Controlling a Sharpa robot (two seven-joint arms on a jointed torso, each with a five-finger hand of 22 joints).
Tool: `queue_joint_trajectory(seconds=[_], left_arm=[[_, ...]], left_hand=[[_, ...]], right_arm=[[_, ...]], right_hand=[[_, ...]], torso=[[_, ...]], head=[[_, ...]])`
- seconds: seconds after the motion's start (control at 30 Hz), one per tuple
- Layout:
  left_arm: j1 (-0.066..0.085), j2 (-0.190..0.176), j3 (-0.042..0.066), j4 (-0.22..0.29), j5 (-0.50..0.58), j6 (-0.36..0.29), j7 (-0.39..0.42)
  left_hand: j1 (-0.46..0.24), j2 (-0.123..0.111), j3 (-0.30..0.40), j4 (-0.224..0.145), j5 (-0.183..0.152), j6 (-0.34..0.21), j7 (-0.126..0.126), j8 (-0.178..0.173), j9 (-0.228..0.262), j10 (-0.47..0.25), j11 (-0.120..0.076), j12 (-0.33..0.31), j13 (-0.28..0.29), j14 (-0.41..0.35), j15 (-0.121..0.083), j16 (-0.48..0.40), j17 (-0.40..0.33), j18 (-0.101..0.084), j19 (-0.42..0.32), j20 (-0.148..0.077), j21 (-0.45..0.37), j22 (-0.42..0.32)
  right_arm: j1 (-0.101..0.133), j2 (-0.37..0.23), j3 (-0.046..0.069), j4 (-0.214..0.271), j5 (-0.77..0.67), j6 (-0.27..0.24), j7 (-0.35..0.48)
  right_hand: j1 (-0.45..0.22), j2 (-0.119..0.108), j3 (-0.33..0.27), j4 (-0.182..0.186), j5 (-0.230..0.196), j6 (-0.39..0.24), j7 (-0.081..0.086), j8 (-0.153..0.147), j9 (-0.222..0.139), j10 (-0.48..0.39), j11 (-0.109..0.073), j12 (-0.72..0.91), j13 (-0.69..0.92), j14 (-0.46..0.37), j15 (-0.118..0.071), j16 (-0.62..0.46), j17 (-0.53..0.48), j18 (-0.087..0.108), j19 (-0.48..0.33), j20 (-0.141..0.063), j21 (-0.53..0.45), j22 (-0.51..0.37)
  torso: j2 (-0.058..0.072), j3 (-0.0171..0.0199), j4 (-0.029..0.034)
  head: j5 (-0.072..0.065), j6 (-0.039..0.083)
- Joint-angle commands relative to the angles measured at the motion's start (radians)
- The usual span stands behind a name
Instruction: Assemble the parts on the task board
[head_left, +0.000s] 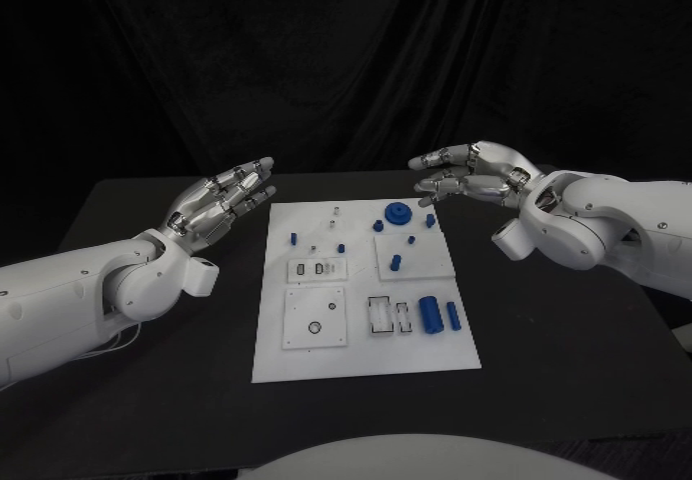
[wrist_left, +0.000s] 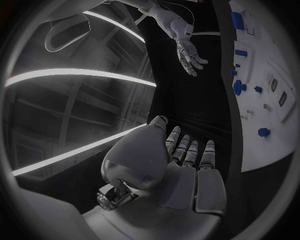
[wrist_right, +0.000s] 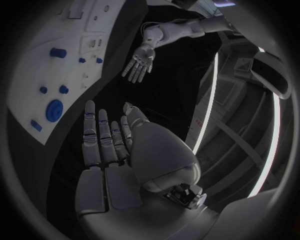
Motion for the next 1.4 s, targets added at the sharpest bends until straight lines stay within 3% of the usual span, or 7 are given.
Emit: queue_joint_trajectory(seconds=[0.03,0.23,0.47,0.57,0.6,0.87,1.4], left_arm=[[0.001,-0.006,0.002,0.008,-0.029,-0.015,0.214],[0.001,-0.021,0.002,0.018,-0.029,-0.033,0.230],[0.001,-0.039,0.002,0.034,-0.029,-0.050,0.242],[0.001,-0.045,0.002,0.041,-0.029,-0.055,0.248],[0.001,-0.048,0.002,0.044,-0.029,-0.057,0.250],[0.001,-0.072,0.002,0.070,-0.029,-0.069,0.262],[0.001,-0.090,0.002,0.084,-0.029,-0.069,0.266]], left_hand=[[0.005,0.002,0.001,0.001,0.003,0.013,-0.001,0.006,0.001,0.003,0.007,0.007,0.001,-0.001,0.004,0.000,-0.001,0.007,-0.004,-0.001,0.001,-0.001],[0.003,0.000,0.000,0.004,0.003,0.017,-0.001,0.007,0.001,0.002,0.007,0.007,0.001,-0.005,0.002,-0.003,-0.003,0.006,-0.006,-0.006,0.000,-0.002],[0.002,-0.002,0.000,0.006,0.005,0.022,0.000,0.008,0.001,0.001,0.006,0.008,0.000,-0.010,-0.001,-0.006,-0.005,0.002,-0.010,-0.013,-0.003,-0.003],[0.002,-0.002,0.000,0.006,0.006,0.022,0.000,0.008,0.001,0.000,0.006,0.007,-0.001,-0.011,-0.002,-0.006,-0.005,0.002,-0.011,-0.014,-0.003,-0.004],[0.002,-0.002,0.000,0.006,0.006,0.022,0.000,0.008,0.001,0.000,0.006,0.007,-0.001,-0.011,-0.002,-0.006,-0.005,0.002,-0.011,-0.014,-0.003,-0.004],[0.003,-0.003,0.001,0.005,0.008,0.025,0.001,0.009,0.001,0.001,0.007,0.010,-0.001,-0.011,-0.002,-0.007,-0.006,0.000,-0.011,-0.016,-0.003,-0.004],[0.004,-0.004,0.002,0.003,0.009,0.028,0.002,0.009,0.001,0.003,0.010,0.013,0.000,-0.011,0.000,-0.007,-0.005,-0.002,-0.011,-0.017,-0.003,-0.004]], right_arm=[[0.012,0.002,0.001,0.007,-0.300,-0.072,-0.104],[0.040,0.017,0.001,0.009,-0.592,-0.147,-0.200],[0.063,0.059,0.001,0.003,-0.973,-0.150,-0.357],[0.066,0.081,0.001,-0.005,-1.072,-0.143,-0.402],[0.067,0.093,0.001,-0.010,-1.112,-0.138,-0.421],[0.068,0.153,0.001,-0.041,-1.268,-0.097,-0.501],[0.051,0.214,0.001,-0.090,-1.306,0.003,-0.510]], right_hand=[[0.009,-0.021,0.007,-0.010,-0.023,0.050,0.011,0.006,0.007,0.075,0.023,0.025,0.002,0.135,-0.007,0.061,0.013,0.013,0.113,-0.008,0.065,0.034],[0.002,-0.051,0.020,0.006,-0.095,0.126,0.015,0.002,0.013,0.251,0.049,0.019,0.000,0.376,-0.047,0.136,0.019,0.017,0.270,-0.037,0.200,0.116],[-0.033,-0.115,0.041,0.068,-0.113,0.167,-0.015,-0.031,0.010,0.408,0.022,-0.080,0.000,0.564,-0.101,0.253,0.084,0.017,0.369,-0.083,0.349,0.229],[-0.046,-0.143,0.059,0.094,-0.118,0.188,-0.021,-0.044,0.013,0.443,0.015,-0.129,0.001,0.578,-0.113,0.338,0.144,-0.003,0.402,-0.095,0.520,0.426],[-0.048,-0.154,0.074,0.103,-0.120,0.192,-0.023,-0.055,0.015,0.461,0.012,-0.147,0.002,0.583,-0.117,0.393,0.179,-0.020,0.431,-0.101,0.644,0.577],[-0.072,-0.199,0.114,0.124,-0.129,0.205,-0.050,-0.083,0.036,0.497,0.006,-0.182,0.011,0.592,-0.127,0.574,0.300,-0.061,0.491,-0.106,0.925,0.937],[-0.089,-0.217,0.135,0.129,-0.146,0.209,-0.054,-0.104,0.051,0.533,0.005,-0.190,0.024,0.613,-0.128,0.670,0.400,-0.073,0.509,-0.105,0.997,1.042]], torso=[[0.023,-0.0074,0.0073],[0.039,-0.0145,0.0143],[0.052,-0.0215,0.0172],[0.053,-0.0210,0.0167],[0.054,-0.0208,0.0172],[0.051,-0.0239,0.0158],[0.053,-0.0251,0.0261]], head=[[-0.004,0.009],[-0.022,0.036],[-0.027,0.056],[-0.024,0.060],[-0.023,0.061],[-0.016,0.056],[-0.021,0.050]])
